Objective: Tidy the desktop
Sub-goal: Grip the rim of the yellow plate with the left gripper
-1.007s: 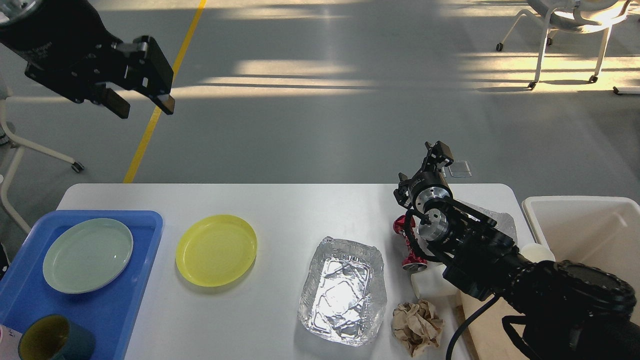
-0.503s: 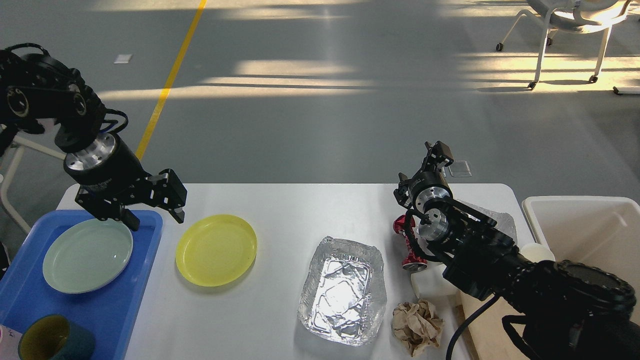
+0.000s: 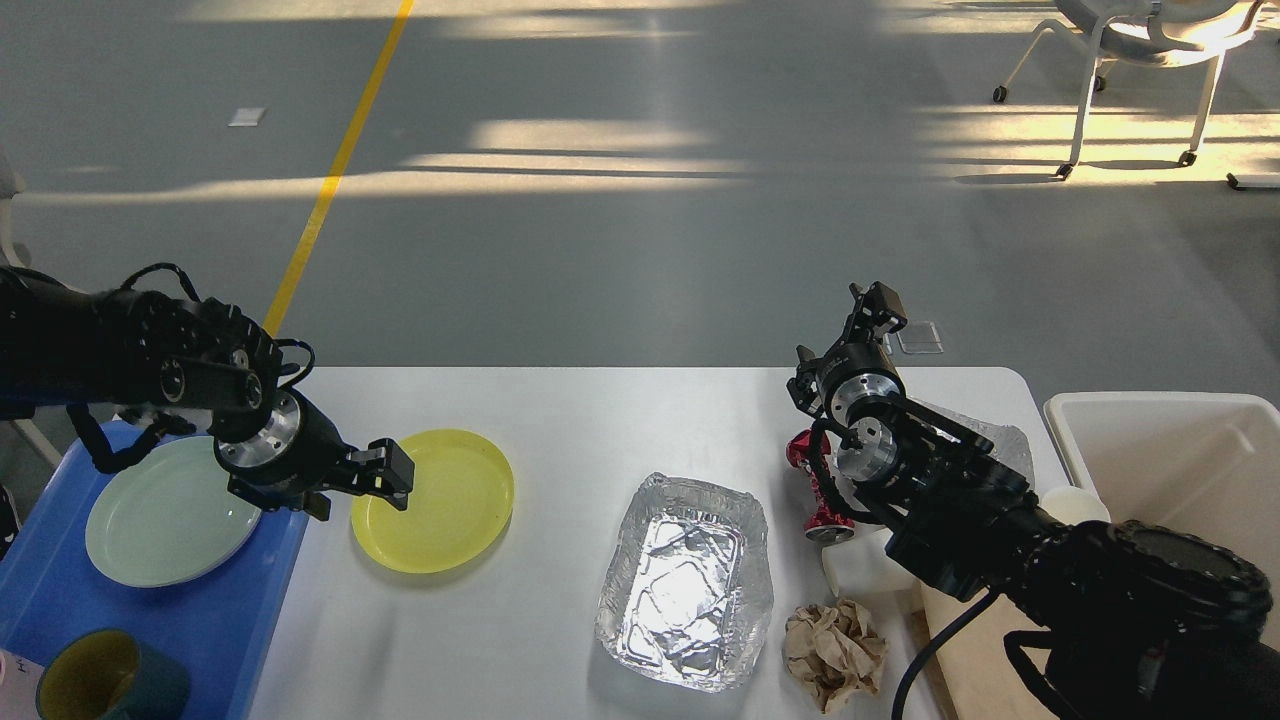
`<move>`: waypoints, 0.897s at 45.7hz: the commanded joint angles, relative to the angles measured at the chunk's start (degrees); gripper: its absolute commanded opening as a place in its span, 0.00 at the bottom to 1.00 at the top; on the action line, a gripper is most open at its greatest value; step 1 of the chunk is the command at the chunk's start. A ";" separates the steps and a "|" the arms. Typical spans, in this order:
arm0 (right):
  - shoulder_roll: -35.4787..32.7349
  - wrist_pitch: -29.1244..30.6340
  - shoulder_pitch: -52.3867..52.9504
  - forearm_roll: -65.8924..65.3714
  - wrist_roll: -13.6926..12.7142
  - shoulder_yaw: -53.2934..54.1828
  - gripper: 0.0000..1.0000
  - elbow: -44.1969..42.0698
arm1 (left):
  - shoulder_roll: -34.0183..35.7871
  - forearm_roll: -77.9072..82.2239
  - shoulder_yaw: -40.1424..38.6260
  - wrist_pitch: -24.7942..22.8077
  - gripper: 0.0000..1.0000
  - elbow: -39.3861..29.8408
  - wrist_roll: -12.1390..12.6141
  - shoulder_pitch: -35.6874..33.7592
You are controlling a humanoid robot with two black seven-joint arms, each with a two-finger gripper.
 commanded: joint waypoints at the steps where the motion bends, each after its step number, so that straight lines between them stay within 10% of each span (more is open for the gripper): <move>1: 0.01 0.00 0.00 0.06 0.00 0.00 1.00 0.00 | -0.33 -0.52 -0.58 2.01 0.81 -0.03 -0.05 2.85; 19: 0.01 0.00 0.00 -0.03 0.00 0.00 1.00 0.00 | 1.60 -9.39 -2.25 13.08 0.78 1.02 -0.40 11.64; 41: -0.08 0.00 0.00 -0.03 0.00 0.00 1.00 0.00 | 2.66 -21.88 -8.13 14.94 0.78 10.60 -0.41 21.13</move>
